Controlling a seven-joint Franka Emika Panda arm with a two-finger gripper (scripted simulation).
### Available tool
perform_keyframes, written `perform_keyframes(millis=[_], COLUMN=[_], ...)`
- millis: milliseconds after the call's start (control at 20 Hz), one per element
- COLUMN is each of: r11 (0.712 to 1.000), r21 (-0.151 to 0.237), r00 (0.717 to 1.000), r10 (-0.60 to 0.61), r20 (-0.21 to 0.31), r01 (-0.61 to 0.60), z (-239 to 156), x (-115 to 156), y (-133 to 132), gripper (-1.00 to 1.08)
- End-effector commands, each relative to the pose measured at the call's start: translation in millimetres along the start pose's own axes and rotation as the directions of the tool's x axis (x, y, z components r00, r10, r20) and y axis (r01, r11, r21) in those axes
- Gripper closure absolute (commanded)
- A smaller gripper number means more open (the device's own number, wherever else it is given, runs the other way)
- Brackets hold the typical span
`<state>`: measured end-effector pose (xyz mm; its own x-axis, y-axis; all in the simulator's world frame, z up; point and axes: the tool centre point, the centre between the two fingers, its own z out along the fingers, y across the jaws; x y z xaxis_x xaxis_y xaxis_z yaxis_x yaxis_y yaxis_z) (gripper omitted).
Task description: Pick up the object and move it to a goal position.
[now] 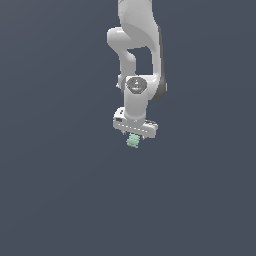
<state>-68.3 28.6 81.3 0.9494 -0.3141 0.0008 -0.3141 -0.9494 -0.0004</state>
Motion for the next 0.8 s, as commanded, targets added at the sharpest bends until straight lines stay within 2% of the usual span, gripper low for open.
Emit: perform_keyframes(millis=[0,500,550,750], r11=[1.0,1.0,1.0,1.0], r21=[0.0,0.0,0.0,0.0], r00=[1.0,1.0,1.0,1.0], r10=[0.001,0.004,0.004,0.004], r20=[0.001,0.001,0.001,0.001], r01=[-0.001,-0.004,-0.004,-0.004], z=[11,40,40,40], x=[-1,-1,-1,-1], y=[0,0,0,0], gripper=[-0.92,-0.92,1.08,1.08])
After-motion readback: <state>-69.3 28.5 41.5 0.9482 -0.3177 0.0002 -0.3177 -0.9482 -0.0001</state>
